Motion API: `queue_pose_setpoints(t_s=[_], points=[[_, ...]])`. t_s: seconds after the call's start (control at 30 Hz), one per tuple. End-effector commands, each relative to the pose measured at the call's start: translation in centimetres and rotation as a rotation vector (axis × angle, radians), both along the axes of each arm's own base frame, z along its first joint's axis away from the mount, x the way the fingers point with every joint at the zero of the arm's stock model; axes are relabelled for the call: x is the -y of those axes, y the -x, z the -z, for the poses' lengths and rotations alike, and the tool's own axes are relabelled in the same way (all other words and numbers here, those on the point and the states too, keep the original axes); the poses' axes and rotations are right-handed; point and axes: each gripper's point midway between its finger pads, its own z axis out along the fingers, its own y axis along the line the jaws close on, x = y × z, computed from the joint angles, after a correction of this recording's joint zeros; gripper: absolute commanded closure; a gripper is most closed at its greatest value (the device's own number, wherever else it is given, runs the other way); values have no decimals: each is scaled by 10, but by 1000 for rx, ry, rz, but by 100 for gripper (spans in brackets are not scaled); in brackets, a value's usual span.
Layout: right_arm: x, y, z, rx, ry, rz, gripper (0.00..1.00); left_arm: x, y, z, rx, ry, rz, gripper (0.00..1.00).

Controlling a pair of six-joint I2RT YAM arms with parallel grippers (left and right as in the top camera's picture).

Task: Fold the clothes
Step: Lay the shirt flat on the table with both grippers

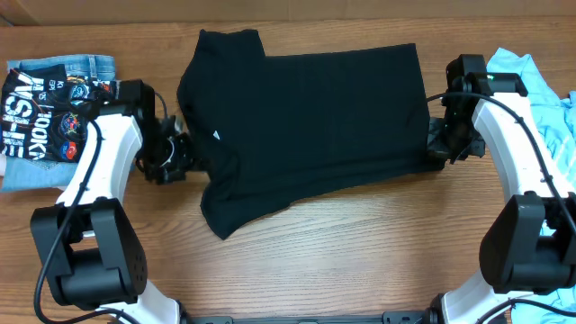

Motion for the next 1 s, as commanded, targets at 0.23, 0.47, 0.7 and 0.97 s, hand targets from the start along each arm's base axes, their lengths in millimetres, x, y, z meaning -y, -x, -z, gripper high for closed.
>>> queue_pose_setpoints(t_s=[0.23,0.47,0.7,0.97], points=[[5,-4,-5,29,18,12,91,49,-15,-3,118,-176,248,48],[5,-4,-5,31,19,12,91,43,-14,17,74,-270,279,50],[5,-4,-5,31,19,12,91,35,-24,20,103,-329,277,47],[5,-4,-5,31,19,12,91,47,-19,36,64,-255,335,49]])
